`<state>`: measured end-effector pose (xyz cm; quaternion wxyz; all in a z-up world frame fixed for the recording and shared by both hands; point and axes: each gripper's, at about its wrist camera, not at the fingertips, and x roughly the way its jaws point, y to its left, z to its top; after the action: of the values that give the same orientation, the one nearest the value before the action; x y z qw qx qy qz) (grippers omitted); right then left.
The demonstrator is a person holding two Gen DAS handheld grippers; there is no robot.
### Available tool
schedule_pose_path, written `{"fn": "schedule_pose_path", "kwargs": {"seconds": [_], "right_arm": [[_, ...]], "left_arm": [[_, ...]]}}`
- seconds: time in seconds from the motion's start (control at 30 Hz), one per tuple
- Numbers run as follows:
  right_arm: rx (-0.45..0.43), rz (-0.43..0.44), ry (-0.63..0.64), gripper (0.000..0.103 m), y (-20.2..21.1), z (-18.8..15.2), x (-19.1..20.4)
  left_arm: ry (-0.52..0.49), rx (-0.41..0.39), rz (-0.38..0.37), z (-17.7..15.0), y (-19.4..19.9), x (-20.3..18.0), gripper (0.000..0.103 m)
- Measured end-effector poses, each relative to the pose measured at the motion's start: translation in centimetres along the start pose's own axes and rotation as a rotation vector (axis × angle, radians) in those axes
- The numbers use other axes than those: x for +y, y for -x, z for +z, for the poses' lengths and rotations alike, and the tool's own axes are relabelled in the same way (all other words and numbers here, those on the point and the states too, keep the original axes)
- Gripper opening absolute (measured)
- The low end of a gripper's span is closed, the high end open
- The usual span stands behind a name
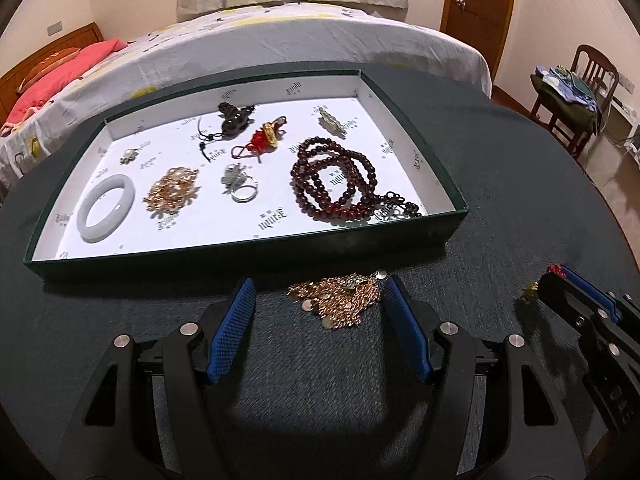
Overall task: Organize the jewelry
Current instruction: 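Grasp the gold chain necklace with the left gripper while the right holds the red beads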
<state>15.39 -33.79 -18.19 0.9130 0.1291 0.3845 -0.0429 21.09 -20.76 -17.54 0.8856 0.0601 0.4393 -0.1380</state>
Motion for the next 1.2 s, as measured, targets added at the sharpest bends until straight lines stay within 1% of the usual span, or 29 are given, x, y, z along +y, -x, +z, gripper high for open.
{"fn": "schedule_pose_path", "kwargs": {"seconds": [0.17, 0.2, 0.23, 0.27, 0.33, 0.37, 0.4, 0.53, 0.63, 0.83, 1.2], "right_arm": [[-0.001, 0.007, -0.007, 0.012, 0.0, 0.0, 0.0], [-0.001, 0.006, -0.006, 0.012, 0.0, 0.0, 0.0], [0.001, 0.007, -0.006, 0.012, -0.1, 0.0, 0.0], [0.002, 0.008, -0.007, 0.012, -0.1, -0.1, 0.0], [0.004, 0.010, -0.008, 0.012, -0.1, -0.1, 0.0], [0.005, 0.011, -0.009, 0.012, -0.1, -0.1, 0.0], [0.005, 0.012, -0.009, 0.012, -0.2, -0.1, 0.0], [0.005, 0.014, -0.010, 0.012, -0.2, -0.1, 0.0], [0.006, 0.015, -0.009, 0.012, -0.2, -0.1, 0.0], [0.009, 0.018, -0.007, 0.012, -0.3, -0.3, 0.3], [-0.003, 0.052, -0.003, 0.012, 0.2, -0.2, 1.1]], "left_arm": [[-0.005, -0.011, 0.006, 0.1, -0.1, 0.0, 0.065], [-0.007, -0.013, 0.004, 0.0, -0.1, 0.0, 0.062], [-0.009, -0.014, 0.001, 0.1, -0.1, 0.0, 0.057], [-0.015, -0.016, 0.001, 0.1, 0.0, 0.0, 0.056], [-0.021, -0.022, -0.011, 0.1, 0.1, 0.1, 0.041], [-0.026, -0.024, -0.018, 0.0, 0.1, 0.0, 0.037], [-0.032, -0.026, -0.031, 0.0, 0.1, 0.0, 0.028], [-0.021, -0.028, -0.041, 0.0, 0.1, 0.3, 0.019], [-0.009, -0.031, -0.062, -0.2, 0.3, 0.7, 0.018], [-0.013, -0.044, -0.066, -0.6, 0.8, 0.8, 0.018], [-0.018, -0.071, -0.038, -0.4, 2.9, 1.5, 0.018]]}}
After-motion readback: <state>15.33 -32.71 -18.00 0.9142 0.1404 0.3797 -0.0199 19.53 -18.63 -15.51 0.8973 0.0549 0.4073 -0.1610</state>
